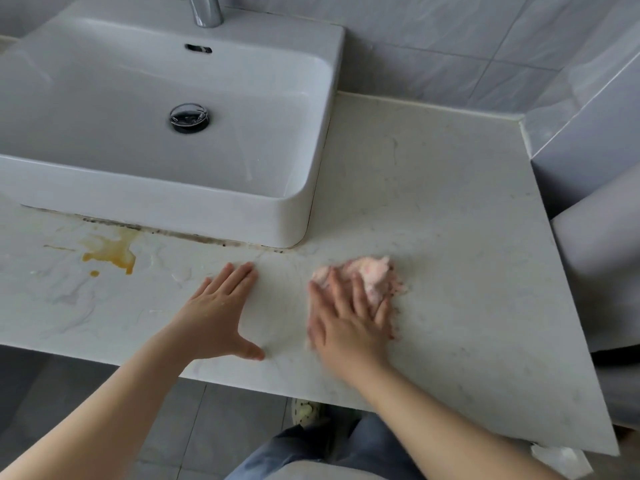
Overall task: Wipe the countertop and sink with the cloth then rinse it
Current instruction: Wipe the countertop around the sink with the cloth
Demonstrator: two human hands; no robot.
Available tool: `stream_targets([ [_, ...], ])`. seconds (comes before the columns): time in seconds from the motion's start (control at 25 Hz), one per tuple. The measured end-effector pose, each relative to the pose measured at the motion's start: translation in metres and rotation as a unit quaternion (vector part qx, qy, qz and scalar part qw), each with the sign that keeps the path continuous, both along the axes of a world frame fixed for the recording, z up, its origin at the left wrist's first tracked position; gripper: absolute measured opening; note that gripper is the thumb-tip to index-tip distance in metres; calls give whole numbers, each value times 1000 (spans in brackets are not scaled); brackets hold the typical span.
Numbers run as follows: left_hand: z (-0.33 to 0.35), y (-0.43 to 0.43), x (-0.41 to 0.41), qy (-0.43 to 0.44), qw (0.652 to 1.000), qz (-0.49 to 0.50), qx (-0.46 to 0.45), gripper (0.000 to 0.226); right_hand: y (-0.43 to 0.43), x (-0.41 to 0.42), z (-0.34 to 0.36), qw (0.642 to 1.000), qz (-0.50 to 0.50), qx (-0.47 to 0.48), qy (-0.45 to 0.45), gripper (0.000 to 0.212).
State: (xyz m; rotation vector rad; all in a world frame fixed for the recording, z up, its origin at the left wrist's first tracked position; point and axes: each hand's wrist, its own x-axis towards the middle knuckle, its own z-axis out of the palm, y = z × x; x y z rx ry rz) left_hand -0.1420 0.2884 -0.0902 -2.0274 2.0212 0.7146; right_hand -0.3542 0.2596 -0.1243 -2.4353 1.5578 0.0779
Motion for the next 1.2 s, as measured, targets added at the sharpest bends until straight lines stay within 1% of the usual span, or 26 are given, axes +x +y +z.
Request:
stream_targets([
  [0.08, 0, -1, -6, -3, 1000, 12, 12, 133, 35, -9, 6, 997, 83, -2, 4, 52],
  [0.16, -2, 0, -7, -6, 1000, 13, 9, 135, 34, -28, 5, 992, 121, -41, 11, 49],
  [0.2, -1, 1, -6, -5, 1000, 12, 8, 135, 25, -29, 11, 991, 113, -71, 8, 48],
  [0.28, -2, 1, -4, -2, 1000, 16, 6, 136, 5, -22, 19, 994, 83, -73, -18, 51],
  [0.36, -1, 1, -6, -2, 1000, 18, 3, 137, 4, -6, 12, 998, 56, -33, 0, 60],
  [0.4, -1, 2, -7, 1, 1000, 19, 0, 137, 9, -2, 8, 999, 49, -23, 7, 60],
  [0.48, -2, 2, -7, 9, 1000, 26, -6, 136, 10, -6, 3, 999, 37, -32, 12, 58],
  [0.56, 0, 2, -7, 10, 999, 30, -1, 136, 0, -27, -3, 999, 41, -15, 16, 58],
  [0.6, -2, 2, -6, 10, 999, 32, 0, 136, -6, -40, -3, 1000, 15, -20, 4, 58],
  [0.68, -1, 0, -6, 4, 999, 31, 11, 138, -11, -62, -5, 995, -39, -93, 6, 60],
  [0.72, 0, -1, -6, -1, 999, 29, 20, 139, -8, -67, -6, 994, -52, -94, 9, 60],
  [0.8, 2, -4, -8, -8, 999, 32, 37, 138, 0, -65, -6, 997, -20, -65, 21, 62],
  [0.84, 4, -5, -8, -11, 998, 31, 44, 138, 3, -62, -9, 998, -2, -53, 29, 68],
  [0.92, 7, -6, -8, -23, 998, 19, 46, 137, 5, -61, -7, 998, 4, -49, 33, 75],
  [1.0, 8, -7, -6, -38, 999, 4, 36, 136, 1, -66, -7, 997, -1, -63, 46, 73],
  [1.04, 8, -6, -4, -47, 998, -4, 29, 135, -4, -67, -9, 997, -24, -53, 59, 70],
  [1.08, 7, -4, -1, -55, 998, -14, 18, 134, -10, -65, -8, 994, -86, -29, 59, 66],
  [1.12, 7, -3, 4, -59, 998, -27, 5, 133, -15, -53, -5, 984, -169, -14, 51, 63],
  [1.16, 7, -4, 9, -62, 997, -46, -3, 131, -14, -31, -2, 972, -231, -8, 42, 61],
  [1.2, 7, -5, 15, -65, 995, -72, -9, 130, -5, -5, 1, 966, -257, -7, 33, 59],
])
